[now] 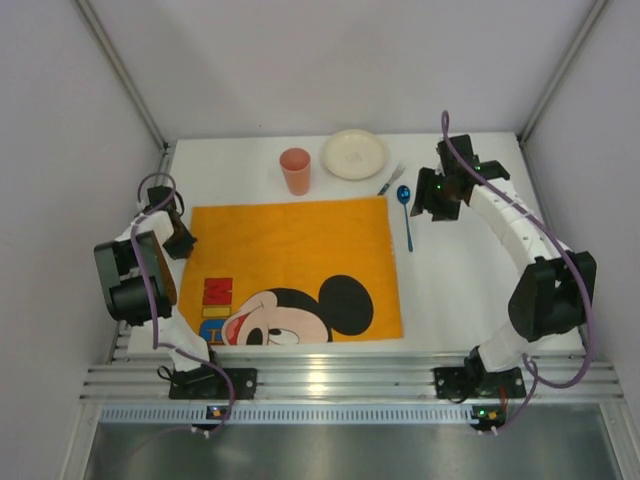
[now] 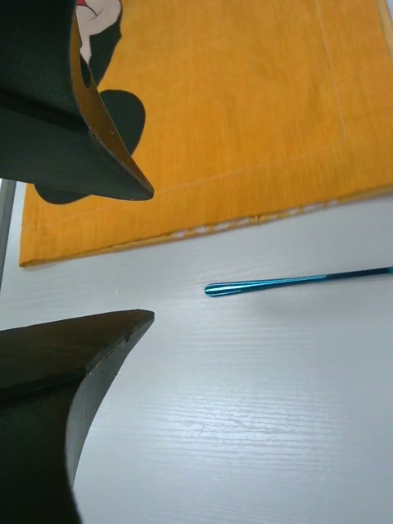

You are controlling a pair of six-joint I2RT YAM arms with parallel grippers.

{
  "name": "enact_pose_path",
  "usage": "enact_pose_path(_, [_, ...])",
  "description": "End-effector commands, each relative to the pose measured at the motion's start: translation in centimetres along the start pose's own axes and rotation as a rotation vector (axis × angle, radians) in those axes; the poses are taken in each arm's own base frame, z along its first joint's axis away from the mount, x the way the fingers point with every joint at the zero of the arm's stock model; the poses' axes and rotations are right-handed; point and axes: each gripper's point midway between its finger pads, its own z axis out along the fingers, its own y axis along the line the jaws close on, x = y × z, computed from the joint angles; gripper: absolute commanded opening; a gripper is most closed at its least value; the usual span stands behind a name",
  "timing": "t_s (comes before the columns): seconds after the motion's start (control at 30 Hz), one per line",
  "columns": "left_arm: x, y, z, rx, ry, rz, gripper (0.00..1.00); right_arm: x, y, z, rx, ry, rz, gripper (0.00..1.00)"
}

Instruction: Set the dinner table for one person

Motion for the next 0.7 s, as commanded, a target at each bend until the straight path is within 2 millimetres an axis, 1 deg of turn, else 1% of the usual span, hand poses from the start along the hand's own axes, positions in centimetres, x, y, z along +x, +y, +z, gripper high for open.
enact_pose_path(0.0, [1.1, 5.9, -0.5, -0.252, 0.02, 0.005, 0.0, -2.1, -0.5, 2.1, 0.026, -0.028, 0.036, 0.56])
enact_pose_path(0.03, [1.0, 6.0, -0.6, -0.251, 0.016, 0.004, 0.0, -2.8, -0.3, 2.3, 0.026, -0.039, 0.033, 0.56])
enact_pose_path(0.07, [0.9, 5.3, -0.5, -0.22, 0.022, 0.01, 0.0, -2.7, -0.5, 3.6, 0.04, -0.014, 0.026, 0.55])
enact_pose_path(0.13, [0.9, 5.0, -0.5, -0.201, 0.03, 0.011, 0.0, -3.5, -0.3, 4.4, 0.047, -0.02, 0.022, 0.54])
enact_pose_path(0.17, [0.8, 4.8, -0.4, -0.192, 0.032, 0.01, 0.0, -3.3, -0.5, 5.7, 0.055, 0.0, 0.018, 0.53])
enact_pose_path(0.23, [0.9, 4.2, -0.4, -0.162, 0.036, 0.011, 0.0, -3.3, -0.8, 7.1, 0.071, 0.012, 0.013, 0.53])
enact_pose_path(0.27, [0.9, 3.9, -0.6, -0.15, 0.034, 0.017, 0.0, -3.0, -1.3, 8.4, 0.098, 0.031, 0.009, 0.52])
enact_pose_path(0.33, [0.7, 3.4, -0.9, -0.127, 0.025, 0.02, 0.0, -3.2, -1.6, 9.6, 0.119, 0.034, 0.006, 0.52])
enact_pose_path(0.37, [0.9, 2.9, -1.0, -0.119, 0.027, 0.034, 0.0, -2.8, -2.0, 10.9, 0.139, 0.052, 0.005, 0.52])
enact_pose_path(0.4, [0.9, 2.4, -1.1, -0.106, 0.029, 0.042, 0.0, -3.0, -2.3, 11.5, 0.151, 0.05, 0.006, 0.51])
enact_pose_path(0.43, [1.1, 2.2, -1.3, -0.102, 0.035, 0.055, 0.0, -3.6, -2.1, 11.9, 0.148, 0.038, 0.007, 0.51])
enact_pose_path(0.47, [1.2, 1.5, -1.6, -0.1, 0.033, 0.073, 0.0, -3.4, -2.2, 13.0, 0.157, 0.054, 0.006, 0.5])
enact_pose_path(0.5, [1.3, 1.2, -1.7, -0.097, 0.035, 0.083, 0.0, -3.4, -2.0, 13.4, 0.161, 0.056, 0.0, 0.5])
enact_pose_path(0.53, [1.4, 0.8, -1.9, -0.094, 0.04, 0.09, 0.0, -4.3, -1.6, 13.7, 0.156, 0.039, -0.003, 0.5])
enact_pose_path(0.57, [1.8, 0.1, -2.1, -0.082, 0.05, 0.091, 0.0, -4.1, -1.6, 14.7, 0.165, 0.049, -0.012, 0.49])
enact_pose_path(0.6, [2.1, -0.3, -2.3, -0.07, 0.057, 0.092, 0.0, -5.0, -1.1, 14.7, 0.174, 0.024, -0.022, 0.5])
enact_pose_path(0.63, [2.2, -0.7, -2.5, -0.066, 0.057, 0.078, 0.0, -5.3, -0.9, 15.0, 0.182, 0.019, -0.029, 0.5])
enact_pose_path(0.67, [2.5, -1.1, -2.7, -0.056, 0.062, 0.081, 0.0, -4.9, -1.3, 15.9, 0.215, 0.034, -0.036, 0.49])
